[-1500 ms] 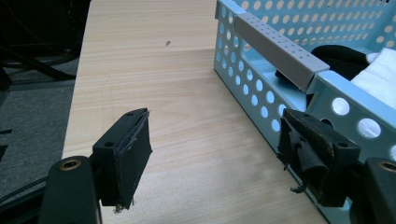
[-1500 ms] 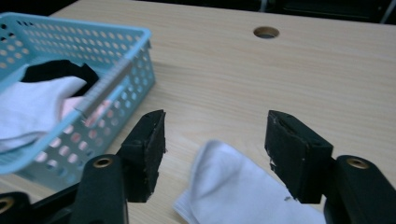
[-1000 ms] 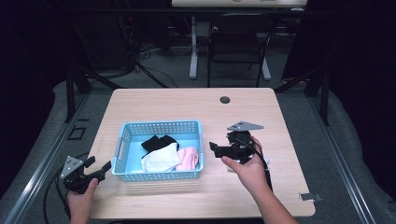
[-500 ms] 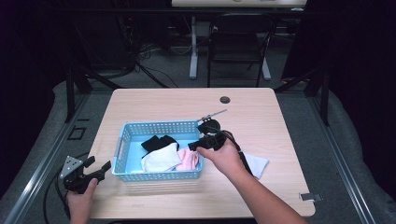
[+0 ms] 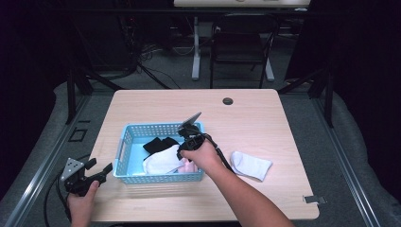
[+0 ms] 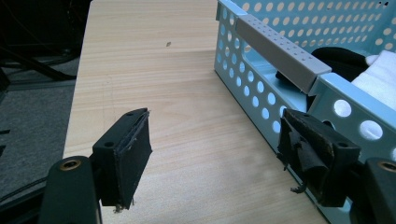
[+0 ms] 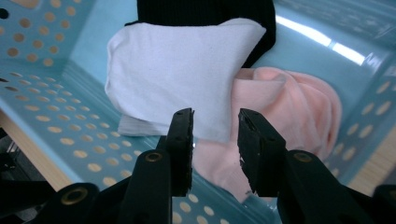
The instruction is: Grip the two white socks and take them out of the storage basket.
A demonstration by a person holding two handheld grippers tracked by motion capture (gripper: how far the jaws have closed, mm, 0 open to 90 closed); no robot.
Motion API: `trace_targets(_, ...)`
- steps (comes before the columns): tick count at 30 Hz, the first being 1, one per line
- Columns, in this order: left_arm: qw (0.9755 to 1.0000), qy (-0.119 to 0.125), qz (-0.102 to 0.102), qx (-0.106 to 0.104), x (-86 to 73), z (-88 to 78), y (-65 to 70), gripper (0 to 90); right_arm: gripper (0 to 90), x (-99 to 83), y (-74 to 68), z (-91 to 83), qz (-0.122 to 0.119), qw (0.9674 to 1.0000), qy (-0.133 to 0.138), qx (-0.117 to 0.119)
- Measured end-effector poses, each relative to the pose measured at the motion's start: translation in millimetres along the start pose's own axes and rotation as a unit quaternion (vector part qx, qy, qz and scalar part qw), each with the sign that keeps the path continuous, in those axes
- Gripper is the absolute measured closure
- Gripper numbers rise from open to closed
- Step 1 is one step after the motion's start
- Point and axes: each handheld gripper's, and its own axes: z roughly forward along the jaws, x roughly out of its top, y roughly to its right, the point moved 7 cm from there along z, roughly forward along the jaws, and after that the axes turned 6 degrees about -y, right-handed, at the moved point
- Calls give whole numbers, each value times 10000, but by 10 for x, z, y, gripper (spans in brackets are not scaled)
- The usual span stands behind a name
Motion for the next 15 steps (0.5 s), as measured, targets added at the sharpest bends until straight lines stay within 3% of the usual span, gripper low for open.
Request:
trace_targets(2, 10000, 5, -3, 1, 1, -1, -2, 252, 664, 25, 3, 77, 17, 9999, -84, -106)
trace_targets(8, 10000, 12, -9, -3, 2, -2, -5, 252, 664, 108, 6, 210, 237, 9996, -122, 39)
trace_targets(11, 10000, 11, -8, -4, 2, -2, -5, 252, 649, 152, 5, 261, 417, 9991, -72, 57)
trace_targets(15, 10000, 15, -9, -9, 4, -2, -3, 252, 648, 183, 28, 319, 478, 9987, -193, 26)
